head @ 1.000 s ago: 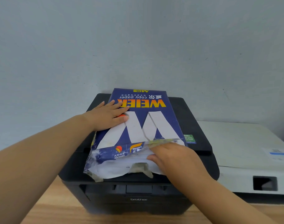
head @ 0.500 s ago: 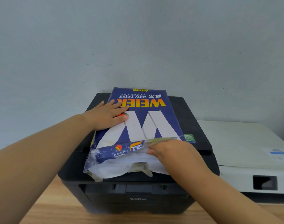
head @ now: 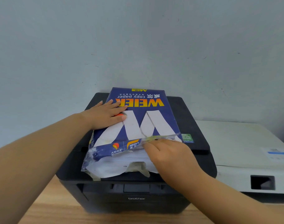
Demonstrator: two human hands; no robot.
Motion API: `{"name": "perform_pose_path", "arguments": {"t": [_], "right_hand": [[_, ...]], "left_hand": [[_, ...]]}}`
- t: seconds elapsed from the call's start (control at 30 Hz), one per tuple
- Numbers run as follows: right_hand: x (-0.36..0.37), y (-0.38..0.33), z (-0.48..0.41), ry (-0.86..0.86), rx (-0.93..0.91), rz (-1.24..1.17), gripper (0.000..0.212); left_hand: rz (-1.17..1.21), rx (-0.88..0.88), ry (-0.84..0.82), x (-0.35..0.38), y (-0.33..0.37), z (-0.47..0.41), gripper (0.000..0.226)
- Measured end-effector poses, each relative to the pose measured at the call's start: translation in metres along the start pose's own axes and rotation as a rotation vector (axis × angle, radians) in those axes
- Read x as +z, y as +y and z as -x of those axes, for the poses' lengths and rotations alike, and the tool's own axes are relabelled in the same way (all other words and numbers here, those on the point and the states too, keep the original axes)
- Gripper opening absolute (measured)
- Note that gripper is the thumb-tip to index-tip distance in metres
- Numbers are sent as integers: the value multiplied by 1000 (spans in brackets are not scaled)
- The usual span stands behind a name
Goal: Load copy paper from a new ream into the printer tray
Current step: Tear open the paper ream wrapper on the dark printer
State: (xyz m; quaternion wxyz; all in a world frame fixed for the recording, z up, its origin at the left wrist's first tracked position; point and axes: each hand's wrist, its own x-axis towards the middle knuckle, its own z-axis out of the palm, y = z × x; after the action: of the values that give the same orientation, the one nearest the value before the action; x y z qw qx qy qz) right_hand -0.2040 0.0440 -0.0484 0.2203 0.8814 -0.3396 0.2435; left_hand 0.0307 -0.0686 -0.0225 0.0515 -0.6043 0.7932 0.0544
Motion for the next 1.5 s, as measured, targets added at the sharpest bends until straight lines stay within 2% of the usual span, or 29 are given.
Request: {"name": "perform_pose_path", "arguments": {"t": [0.17, 0.33, 0.47, 0.57, 0.7, 0.83, 0.9, 0.93, 1.03, 1.13, 1.2, 1.27, 1.33, 1.4, 1.5], "right_hand": [[-11, -13, 14, -71, -14, -79, 22], [-27, -30, 32, -54, -19, -77, 22], [-37, -38, 46, -46, -42, -81, 44], [-48, -50, 54, -114, 18, -134, 62], [-72, -65, 65, -214, 19, -131, 46], [-61, -89, 73, -155, 141, -149, 48], [-61, -100, 88, -70, 121, -102, 49], [-65, -107, 94, -81, 92, -61, 50], [-91, -113, 98, -210, 68, -71, 47], [-88, -118, 104, -244, 66, -109, 40], [-86, -123, 109, -237, 69, -124, 53], [-86, -128, 112, -212, 93, -123, 67], [-86, -134, 112, -200, 102, -116, 64], [-87, -136, 117, -177, 96, -100, 60], [-88, -140, 120, -192, 113, -120, 59]], "left_hand": [[3, -7, -4, 0, -1, 0, 57], [18, 1, -6, -1, 1, 1, 57], [8, 0, -8, -1, 0, 0, 58], [2, 2, -2, -1, 0, 1, 58], [-65, 4, 58, -3, 1, 4, 60], [-83, -15, 251, -2, 1, 17, 62], [69, -49, 347, 1, 4, 36, 62], [230, -77, 398, 4, 7, 48, 62], [902, -270, 561, 19, 24, 99, 53], [1393, -531, 618, 59, 36, 149, 29], [1623, -608, 484, 80, 44, 176, 29], [1799, -603, 156, 87, 53, 196, 37], [2003, -529, -165, 85, 63, 209, 43], [2164, -458, -264, 86, 66, 210, 51], [2259, -433, -325, 84, 66, 211, 57]]}}
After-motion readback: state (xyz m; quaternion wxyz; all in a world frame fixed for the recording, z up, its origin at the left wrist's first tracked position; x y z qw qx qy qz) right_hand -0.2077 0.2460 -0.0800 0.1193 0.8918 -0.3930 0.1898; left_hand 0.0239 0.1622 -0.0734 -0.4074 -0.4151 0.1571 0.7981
